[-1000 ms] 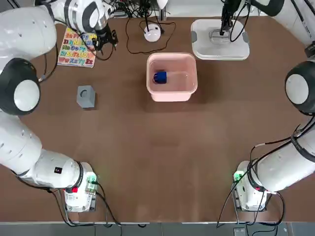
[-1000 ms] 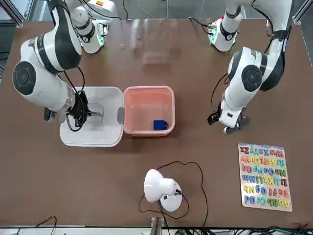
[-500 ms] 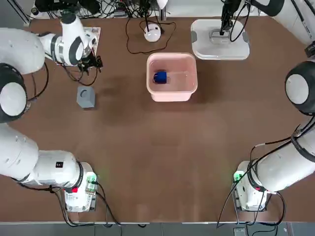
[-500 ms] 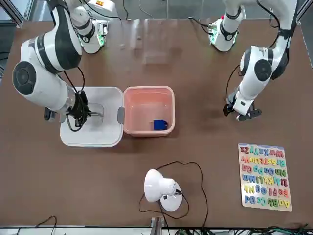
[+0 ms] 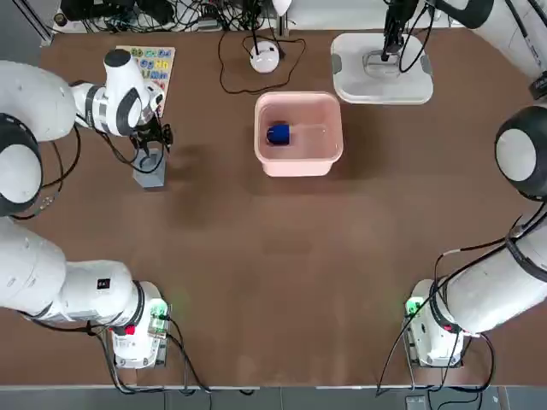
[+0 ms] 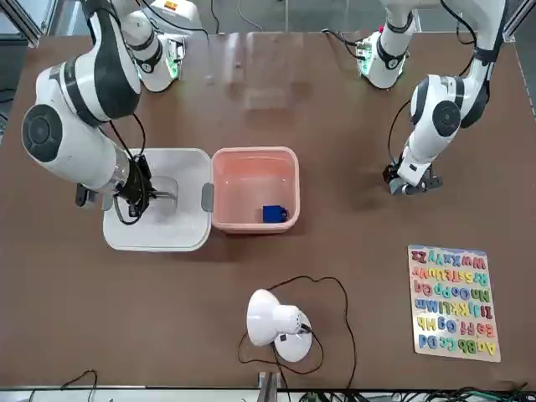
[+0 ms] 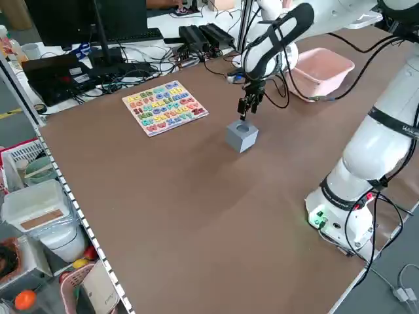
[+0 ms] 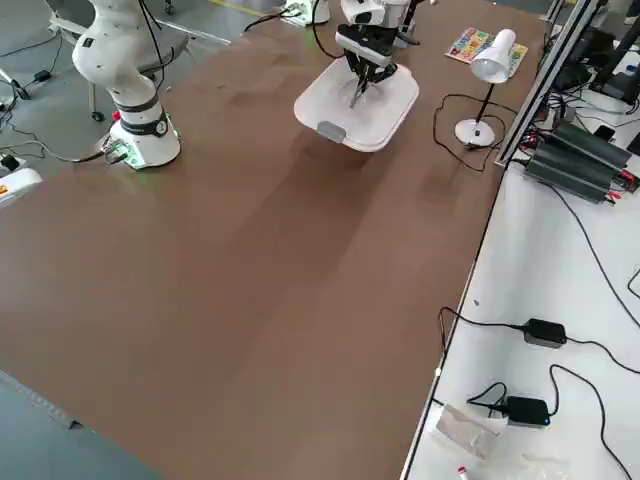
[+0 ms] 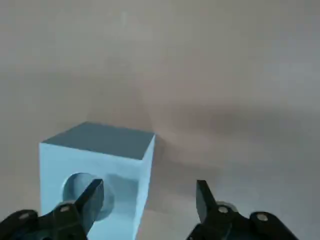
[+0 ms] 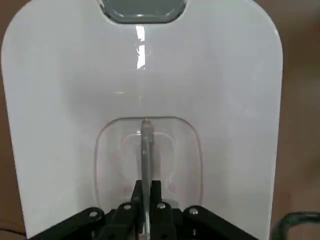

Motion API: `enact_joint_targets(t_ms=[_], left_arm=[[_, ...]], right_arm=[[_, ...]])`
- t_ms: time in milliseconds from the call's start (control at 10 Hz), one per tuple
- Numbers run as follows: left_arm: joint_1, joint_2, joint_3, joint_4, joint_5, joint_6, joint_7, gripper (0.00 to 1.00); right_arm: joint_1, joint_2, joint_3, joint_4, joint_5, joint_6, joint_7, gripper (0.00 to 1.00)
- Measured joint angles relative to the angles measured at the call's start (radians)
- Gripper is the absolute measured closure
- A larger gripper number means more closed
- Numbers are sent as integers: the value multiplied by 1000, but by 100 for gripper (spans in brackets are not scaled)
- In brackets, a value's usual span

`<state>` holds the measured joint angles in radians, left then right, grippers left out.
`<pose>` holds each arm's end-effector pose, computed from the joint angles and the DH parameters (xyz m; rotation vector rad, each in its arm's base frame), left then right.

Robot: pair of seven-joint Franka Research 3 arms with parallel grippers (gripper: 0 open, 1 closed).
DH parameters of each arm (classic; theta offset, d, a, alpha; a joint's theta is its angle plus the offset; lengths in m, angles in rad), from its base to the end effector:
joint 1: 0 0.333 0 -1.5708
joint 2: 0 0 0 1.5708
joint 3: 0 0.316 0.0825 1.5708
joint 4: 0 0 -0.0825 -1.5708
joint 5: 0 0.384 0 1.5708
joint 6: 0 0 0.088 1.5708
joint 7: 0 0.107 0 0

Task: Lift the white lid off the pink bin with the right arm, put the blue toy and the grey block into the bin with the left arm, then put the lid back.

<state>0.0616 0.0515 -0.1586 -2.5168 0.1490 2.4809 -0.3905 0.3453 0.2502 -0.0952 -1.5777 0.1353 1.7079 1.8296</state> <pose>0.4523 -0.0451 0.2525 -3.0322 -0.2609 0.0985 0.6012 0.1723 0.4853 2.1447 -2.2182 -0.2382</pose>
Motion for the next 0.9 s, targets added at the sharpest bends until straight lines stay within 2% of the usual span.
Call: enact_joint_targets(t_ms=[200,400,800,900], left_arm=[[52,1,1,-15,62,0,1,27],[54,5,-3,-17,64,1,1,39],[52,9,-8,-17,64,3,-4,44],[52,10,-8,-17,64,3,-5,52]], right_arm=[[0,0,0,0,0,0,0,93],[0,0,1,0,0,0,-1,93],[0,0,1,0,0,0,-1,93],[0,0,1,0,0,0,-1,93]])
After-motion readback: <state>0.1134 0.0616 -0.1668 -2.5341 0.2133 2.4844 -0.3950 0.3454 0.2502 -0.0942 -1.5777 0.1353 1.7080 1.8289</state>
